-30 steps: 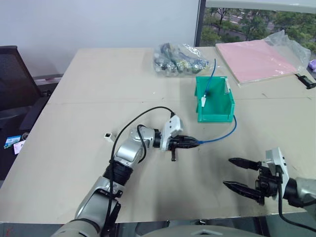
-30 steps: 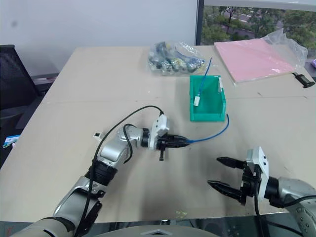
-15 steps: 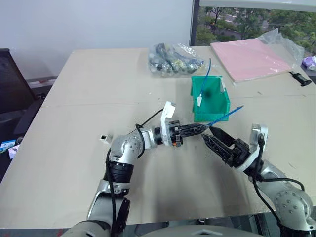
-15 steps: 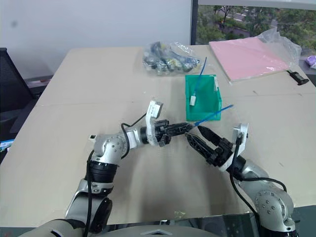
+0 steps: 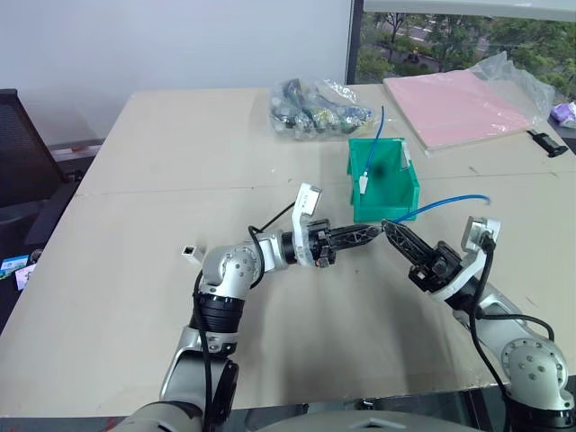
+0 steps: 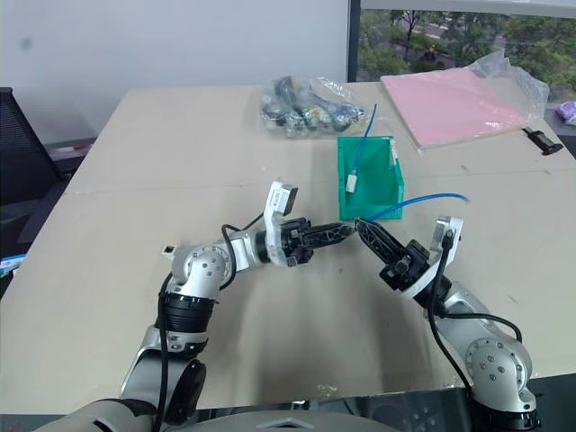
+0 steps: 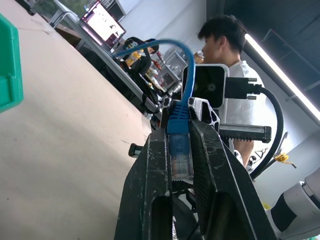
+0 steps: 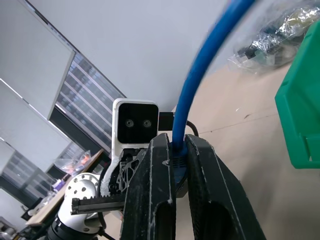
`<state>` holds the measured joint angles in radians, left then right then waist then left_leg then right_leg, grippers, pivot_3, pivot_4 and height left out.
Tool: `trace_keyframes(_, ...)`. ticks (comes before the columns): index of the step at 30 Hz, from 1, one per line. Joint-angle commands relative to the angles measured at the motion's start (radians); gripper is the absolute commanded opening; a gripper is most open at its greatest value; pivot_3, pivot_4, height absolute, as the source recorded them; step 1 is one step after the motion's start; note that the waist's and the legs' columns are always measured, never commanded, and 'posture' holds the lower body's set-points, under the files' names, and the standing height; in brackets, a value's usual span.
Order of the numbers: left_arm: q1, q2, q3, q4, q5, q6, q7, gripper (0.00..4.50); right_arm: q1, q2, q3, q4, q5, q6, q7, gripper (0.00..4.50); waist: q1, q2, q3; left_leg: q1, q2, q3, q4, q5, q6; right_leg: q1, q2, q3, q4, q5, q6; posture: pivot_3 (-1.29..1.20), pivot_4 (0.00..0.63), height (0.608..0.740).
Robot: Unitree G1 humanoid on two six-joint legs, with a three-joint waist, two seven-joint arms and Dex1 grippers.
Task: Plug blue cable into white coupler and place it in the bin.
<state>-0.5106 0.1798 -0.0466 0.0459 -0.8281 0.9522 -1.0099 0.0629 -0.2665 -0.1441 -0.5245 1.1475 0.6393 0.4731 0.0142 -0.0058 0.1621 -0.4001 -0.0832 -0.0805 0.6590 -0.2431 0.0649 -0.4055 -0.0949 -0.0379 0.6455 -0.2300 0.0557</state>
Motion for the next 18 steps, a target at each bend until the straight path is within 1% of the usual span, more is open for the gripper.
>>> trace_keyframes(1, -0.003, -0.011, -0.007, -0.028, -0.010, -0.015, -0.002, 0.00, -0.013, -0.012, 0.013, -0.030, 0.023, 0.002, 0.014, 0.05, 0.000, 0.000, 0.000, 0.000, 0.000, 0.000, 0.000, 0.000, 0.000, 0.000, 0.000, 0.000, 0.000, 0.000, 0.000, 0.00, 0.150, 0.728)
trace_keyframes(8, 0.006, -0.034, 0.000, -0.032, -0.011, -0.045, 0.005, 0.00, -0.019, -0.010, 0.036, -0.031, 0.011, 0.003, 0.003, 0.05, 0.000, 0.000, 0.000, 0.000, 0.000, 0.000, 0.000, 0.000, 0.000, 0.000, 0.000, 0.000, 0.000, 0.000, 0.000, 0.00, 0.150, 0.728)
trace_keyframes(10, 0.020, -0.025, -0.016, -0.061, -0.006, -0.055, -0.010, 1.03, -0.030, -0.007, 0.030, -0.021, 0.017, 0.003, -0.005, 0.00, -0.001, 0.000, 0.000, 0.000, 0.000, 0.000, 0.000, 0.000, 0.000, 0.000, 0.000, 0.000, 0.000, 0.000, 0.000, 0.00, 0.150, 0.728)
trace_keyframes(11, 0.029, -0.021, -0.022, -0.076, 0.009, -0.070, 0.003, 1.43, -0.035, -0.010, 0.024, -0.014, 0.021, 0.005, -0.004, 0.00, -0.001, 0.000, 0.000, 0.000, 0.000, 0.000, 0.000, 0.000, 0.000, 0.000, 0.000, 0.000, 0.000, 0.000, 0.000, 0.00, 0.150, 0.728)
trace_keyframes(13, 0.041, -0.015, -0.025, -0.097, 0.021, -0.083, 0.022, 2.44, -0.040, -0.016, 0.016, -0.006, 0.027, 0.007, -0.002, 0.00, 0.000, 0.000, 0.000, 0.000, 0.000, 0.000, 0.000, 0.000, 0.000, 0.000, 0.000, 0.000, 0.000, 0.000, 0.000, 0.00, 0.150, 0.728)
trace_keyframes(16, 0.113, 0.065, -0.054, -0.235, 0.053, -0.103, 0.017, 3.82, -0.059, -0.041, -0.025, 0.020, 0.033, 0.008, 0.005, 0.00, 0.000, 0.000, 0.000, 0.000, 0.000, 0.000, -0.001, 0.000, 0.000, -0.001, 0.000, 0.001, 0.000, 0.000, 0.000, 0.00, 0.150, 0.728)
trace_keyframes(18, 0.180, 0.120, -0.059, -0.356, 0.092, -0.136, 0.059, 3.82, -0.073, -0.073, -0.058, 0.045, 0.030, 0.003, 0.024, 0.00, -0.001, 0.000, 0.000, 0.000, 0.000, 0.003, -0.003, 0.000, 0.000, -0.002, -0.001, 0.003, -0.001, 0.000, 0.000, 0.00, 0.150, 0.728)
